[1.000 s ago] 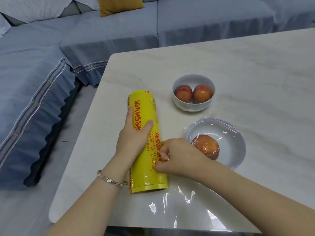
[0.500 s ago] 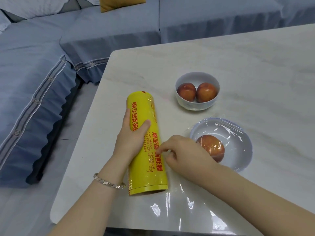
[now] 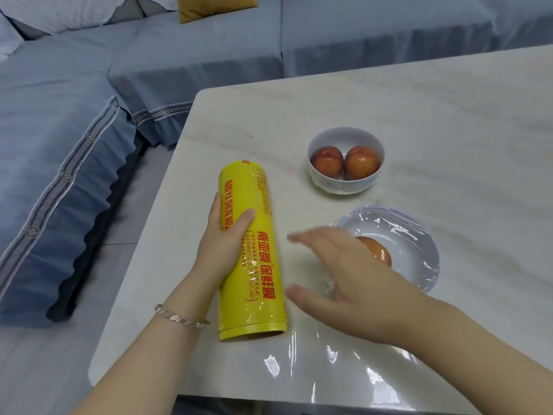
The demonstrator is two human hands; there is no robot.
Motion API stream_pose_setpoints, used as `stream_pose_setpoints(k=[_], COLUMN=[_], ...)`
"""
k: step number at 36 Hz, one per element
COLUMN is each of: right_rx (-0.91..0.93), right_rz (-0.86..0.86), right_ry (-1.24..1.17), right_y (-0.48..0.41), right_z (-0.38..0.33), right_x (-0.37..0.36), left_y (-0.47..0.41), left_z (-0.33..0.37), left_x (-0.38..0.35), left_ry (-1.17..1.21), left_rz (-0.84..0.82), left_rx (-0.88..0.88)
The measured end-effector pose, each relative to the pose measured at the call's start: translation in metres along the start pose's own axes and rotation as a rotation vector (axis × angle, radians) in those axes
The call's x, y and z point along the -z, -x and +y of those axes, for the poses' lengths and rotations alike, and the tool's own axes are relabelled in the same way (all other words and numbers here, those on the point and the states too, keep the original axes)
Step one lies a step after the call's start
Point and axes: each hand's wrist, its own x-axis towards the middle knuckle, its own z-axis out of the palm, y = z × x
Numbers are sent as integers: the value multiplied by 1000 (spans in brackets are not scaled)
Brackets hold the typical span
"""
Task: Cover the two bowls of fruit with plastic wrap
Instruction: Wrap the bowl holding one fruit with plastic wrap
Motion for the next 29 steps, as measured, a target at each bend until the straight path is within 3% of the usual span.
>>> stream_pose_setpoints(k=[2,7,12,23,29], right_rx=[41,-64,-221,-244,-276], right_rz=[190,-25,4,395,417], right_ry=[-3,-86,-307,-739,-943], right_y=[-4,-21,-43,-90,-103], right_z=[-6,-21,-24,-20,-20], right_x=[-4,-27,-41,-4,16], left_y=[2,7,10,48,47], left_z=[1,12,19,36,32], left_x=[1,0,6,19,28], left_ry=[30,90,133,174,38], left_rz=[-1,-24,-39,-233,-168], left_rx=[3,-13,-49,-303,-318])
